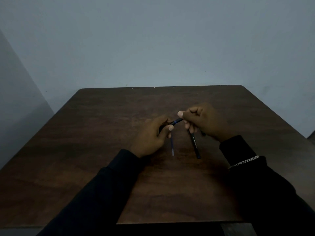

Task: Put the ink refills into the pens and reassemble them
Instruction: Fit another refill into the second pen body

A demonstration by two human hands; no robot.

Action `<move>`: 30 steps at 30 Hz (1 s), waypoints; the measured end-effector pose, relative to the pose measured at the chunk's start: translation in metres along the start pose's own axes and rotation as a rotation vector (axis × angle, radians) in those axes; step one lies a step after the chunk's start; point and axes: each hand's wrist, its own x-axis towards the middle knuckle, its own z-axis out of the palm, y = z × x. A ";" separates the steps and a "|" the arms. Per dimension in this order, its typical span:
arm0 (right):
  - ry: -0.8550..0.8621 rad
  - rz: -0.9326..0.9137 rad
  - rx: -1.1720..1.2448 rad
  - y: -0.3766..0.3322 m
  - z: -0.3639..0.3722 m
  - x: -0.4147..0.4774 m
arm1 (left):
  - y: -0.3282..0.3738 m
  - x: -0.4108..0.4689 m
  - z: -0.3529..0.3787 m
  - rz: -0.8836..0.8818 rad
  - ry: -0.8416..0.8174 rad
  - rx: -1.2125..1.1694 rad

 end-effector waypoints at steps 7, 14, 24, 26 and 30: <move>0.070 -0.026 -0.037 -0.002 0.001 0.000 | -0.002 0.001 0.001 0.054 0.045 -0.015; -0.042 -0.057 0.104 0.002 -0.003 -0.001 | -0.005 0.001 0.000 0.021 0.051 0.013; 0.010 -0.069 -0.133 0.004 0.002 0.000 | 0.000 -0.001 0.001 0.096 0.025 0.033; 0.000 -0.065 -0.125 0.002 0.000 -0.001 | 0.000 -0.001 0.001 0.092 0.027 0.031; -0.069 -0.054 0.068 -0.003 -0.003 -0.002 | 0.000 0.001 0.000 0.096 0.084 0.039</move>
